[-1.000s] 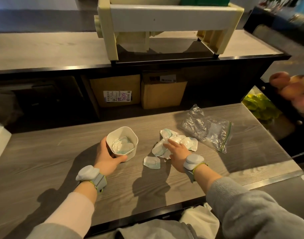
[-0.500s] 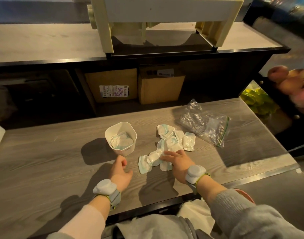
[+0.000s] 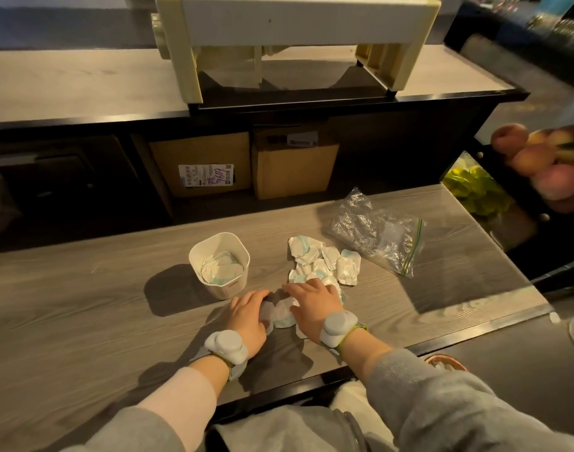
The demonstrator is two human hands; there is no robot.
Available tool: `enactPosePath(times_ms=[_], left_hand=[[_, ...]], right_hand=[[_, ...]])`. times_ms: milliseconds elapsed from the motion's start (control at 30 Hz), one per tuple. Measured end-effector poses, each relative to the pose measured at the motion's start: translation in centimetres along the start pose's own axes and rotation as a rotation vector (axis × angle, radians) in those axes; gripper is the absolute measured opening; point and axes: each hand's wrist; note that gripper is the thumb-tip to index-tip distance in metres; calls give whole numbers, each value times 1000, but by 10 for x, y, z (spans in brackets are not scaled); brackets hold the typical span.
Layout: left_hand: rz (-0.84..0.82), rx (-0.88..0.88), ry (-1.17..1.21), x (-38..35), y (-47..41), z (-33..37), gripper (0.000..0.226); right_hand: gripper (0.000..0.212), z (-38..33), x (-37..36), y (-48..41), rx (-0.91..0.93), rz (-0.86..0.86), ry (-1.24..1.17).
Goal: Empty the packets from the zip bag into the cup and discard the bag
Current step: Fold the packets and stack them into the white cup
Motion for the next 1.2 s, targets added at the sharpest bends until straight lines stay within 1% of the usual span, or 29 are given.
enactPosePath(times_ms=[100, 200, 267, 367, 433, 500, 533, 633, 667, 733, 767, 833, 900, 1000, 1133, 1200], left_hand=[[-8, 48, 17, 0, -1, 1, 66], [-12, 117, 24, 2, -1, -2, 62], [-13, 150, 45, 4, 0, -3, 53], [-24, 167, 17, 7, 2, -2, 32], [-25, 168, 40, 8, 2, -3, 19], [12, 164, 87, 6, 3, -4, 17], [55, 173, 152, 4, 4, -5, 17], [169, 261, 550, 0, 8, -8, 19], [180, 309, 688, 1, 9, -7, 16], [141, 427, 915, 2, 9, -7, 12], [113, 471, 982, 3, 9, -6, 11], [84, 493, 1009, 7, 10, -3, 7], [99, 474, 1028, 8, 10, 0, 8], [123, 474, 1157, 9, 11, 9, 12], [60, 499, 1284, 12, 14, 19, 11], [11, 501, 1329, 13, 15, 21, 15]], right_hand=[[60, -8, -3, -3, -6, -67, 122], [66, -12, -3, -4, -20, -74, 156], [58, -12, -3, -4, -29, -35, 153], [37, -9, -4, -4, -25, 49, 110], [24, -4, -6, -2, -27, 66, -32], [21, -2, -4, 3, -50, 82, -270], [20, -2, -2, 5, -67, 104, -371], [16, -6, 5, 13, -200, 156, -649], [15, -8, 8, 15, -265, 144, -809], [15, -12, 12, 16, -383, 80, -1156], [16, -14, 14, 17, -436, 27, -1301], [14, -17, 16, 19, -512, -76, -1494], [11, -20, 16, 21, -563, -125, -1578], [13, -23, 12, 21, -610, -137, -1600], [22, -23, 8, 21, -646, -105, -1535], [23, -23, 6, 21, -661, -92, -1507]])
Point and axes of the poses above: each hand's wrist, its own y-axis away from the middle knuckle, its own x-axis out of the back of the hand, z = x × y, and after that the axes turned 5 degrees about -x, right-handed
